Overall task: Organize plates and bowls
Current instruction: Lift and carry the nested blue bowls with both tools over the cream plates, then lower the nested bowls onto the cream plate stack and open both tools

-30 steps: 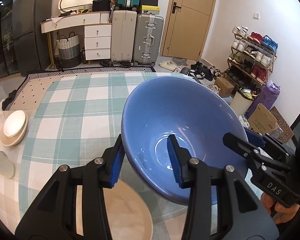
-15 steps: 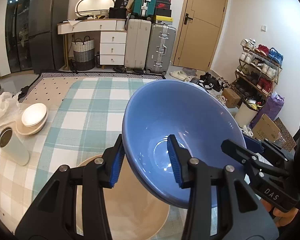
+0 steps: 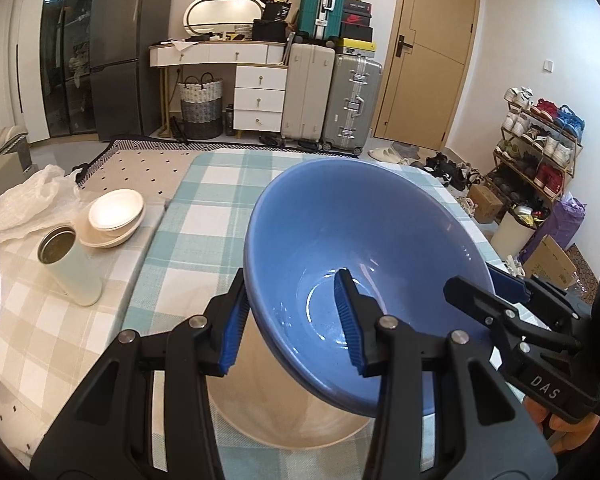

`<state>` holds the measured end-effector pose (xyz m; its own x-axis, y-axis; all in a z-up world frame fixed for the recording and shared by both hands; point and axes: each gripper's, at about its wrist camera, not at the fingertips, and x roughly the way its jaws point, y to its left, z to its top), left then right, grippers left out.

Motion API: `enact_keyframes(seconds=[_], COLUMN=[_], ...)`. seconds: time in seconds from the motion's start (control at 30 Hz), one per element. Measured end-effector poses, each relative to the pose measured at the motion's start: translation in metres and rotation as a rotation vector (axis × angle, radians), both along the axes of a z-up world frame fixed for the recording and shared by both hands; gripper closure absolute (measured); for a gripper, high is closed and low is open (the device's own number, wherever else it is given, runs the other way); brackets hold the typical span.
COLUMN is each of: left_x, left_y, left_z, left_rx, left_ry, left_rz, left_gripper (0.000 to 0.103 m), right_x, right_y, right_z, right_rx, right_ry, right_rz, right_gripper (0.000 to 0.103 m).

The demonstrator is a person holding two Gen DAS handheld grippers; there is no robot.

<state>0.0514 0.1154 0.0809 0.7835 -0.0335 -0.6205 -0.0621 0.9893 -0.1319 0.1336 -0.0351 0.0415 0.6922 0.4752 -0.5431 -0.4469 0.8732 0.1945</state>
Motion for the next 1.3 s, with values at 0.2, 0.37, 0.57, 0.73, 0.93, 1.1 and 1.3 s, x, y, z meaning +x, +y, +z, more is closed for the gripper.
enact_keyframes(seconds=[0.2,0.37,0.57,0.73,0.93,1.1,1.3], left_x=[-0.025,-0.033,-0.025,-0.012,0.01,0.025,0.027], left_y=[0.028,0.043,0.048,0.047,0.038,0.033,0.033], left_z=[-0.011,-0.024,-0.043,-0.06,-0.08,-0.092,-0.094], left_rx=[0.003,0.008,0.011,0.009,0.019,0.047,0.054], left_ry=[0.009,0.024,0.054,0.067,0.095,0.09,0.089], left_rz=[0.038,0.052,0.06,0.063,0.055,0.057,0.057], left_gripper=[0.064,0.064,0.064,0.064,0.064,0.064,0.064], right_x=[-0.004,-0.001,0.004,0.007,0.013,0.019,0.023], right_y=[0.02,0.032,0.038,0.041,0.037,0.034,0.034], right_z=[-0.011,-0.023,-0.035,-0.046,-0.06,-0.064,-0.065], right_rx=[-0.006,-0.013,-0.014,-0.034,-0.045,-0.038,-0.033], right_ry=[0.008,0.025,0.039,0.036,0.048,0.044,0.041], right_rz=[0.037,0.056,0.062,0.058,0.043,0.036,0.031], right_gripper=[0.06,0.06,0.06,0.06,0.06,0.061,0.061])
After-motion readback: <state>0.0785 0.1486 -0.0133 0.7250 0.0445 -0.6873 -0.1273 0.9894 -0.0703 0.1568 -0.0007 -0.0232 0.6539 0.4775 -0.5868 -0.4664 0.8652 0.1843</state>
